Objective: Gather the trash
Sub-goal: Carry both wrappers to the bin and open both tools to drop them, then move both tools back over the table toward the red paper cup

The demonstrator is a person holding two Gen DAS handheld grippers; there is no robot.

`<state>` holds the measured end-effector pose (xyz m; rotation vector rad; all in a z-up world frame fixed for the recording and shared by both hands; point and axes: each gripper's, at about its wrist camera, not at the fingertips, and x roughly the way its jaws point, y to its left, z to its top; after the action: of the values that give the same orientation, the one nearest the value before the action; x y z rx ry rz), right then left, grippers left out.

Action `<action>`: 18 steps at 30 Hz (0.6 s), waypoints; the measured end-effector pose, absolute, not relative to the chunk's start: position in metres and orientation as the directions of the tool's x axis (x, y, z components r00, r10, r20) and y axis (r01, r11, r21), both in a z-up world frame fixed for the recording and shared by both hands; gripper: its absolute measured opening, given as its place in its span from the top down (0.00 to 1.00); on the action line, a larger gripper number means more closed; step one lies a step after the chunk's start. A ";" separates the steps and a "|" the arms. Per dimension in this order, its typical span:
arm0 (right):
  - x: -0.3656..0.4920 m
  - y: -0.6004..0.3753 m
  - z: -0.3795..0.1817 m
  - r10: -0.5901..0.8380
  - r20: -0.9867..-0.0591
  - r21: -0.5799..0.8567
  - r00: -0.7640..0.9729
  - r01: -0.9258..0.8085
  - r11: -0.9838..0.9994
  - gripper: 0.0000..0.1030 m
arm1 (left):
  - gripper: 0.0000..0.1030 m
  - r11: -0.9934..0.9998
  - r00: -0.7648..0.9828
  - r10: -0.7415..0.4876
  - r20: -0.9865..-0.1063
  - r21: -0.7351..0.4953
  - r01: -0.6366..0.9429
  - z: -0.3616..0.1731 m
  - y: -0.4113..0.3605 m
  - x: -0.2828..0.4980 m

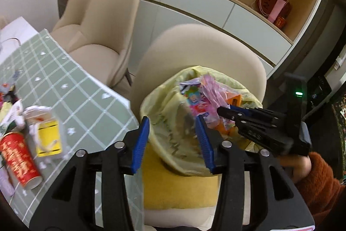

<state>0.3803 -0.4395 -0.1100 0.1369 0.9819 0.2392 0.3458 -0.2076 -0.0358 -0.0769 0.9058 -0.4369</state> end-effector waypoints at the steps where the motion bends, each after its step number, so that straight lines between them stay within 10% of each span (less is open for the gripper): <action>1: 0.381 -0.440 -0.113 0.253 -0.812 0.218 0.525 -0.129 0.967 0.83 | 0.59 0.914 0.548 -0.392 -0.739 -0.242 0.327 -0.036 -0.201 0.341; 18: 0.333 -0.428 -0.053 0.203 -0.710 0.174 0.674 -0.111 0.978 0.62 | 0.53 0.933 0.595 -0.360 -0.719 -0.281 0.225 -0.028 -0.142 0.311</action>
<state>0.3331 -0.4281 -0.0533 0.1199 0.8124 0.1770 0.3105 -0.1416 -0.0284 -0.1671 0.8707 -0.3416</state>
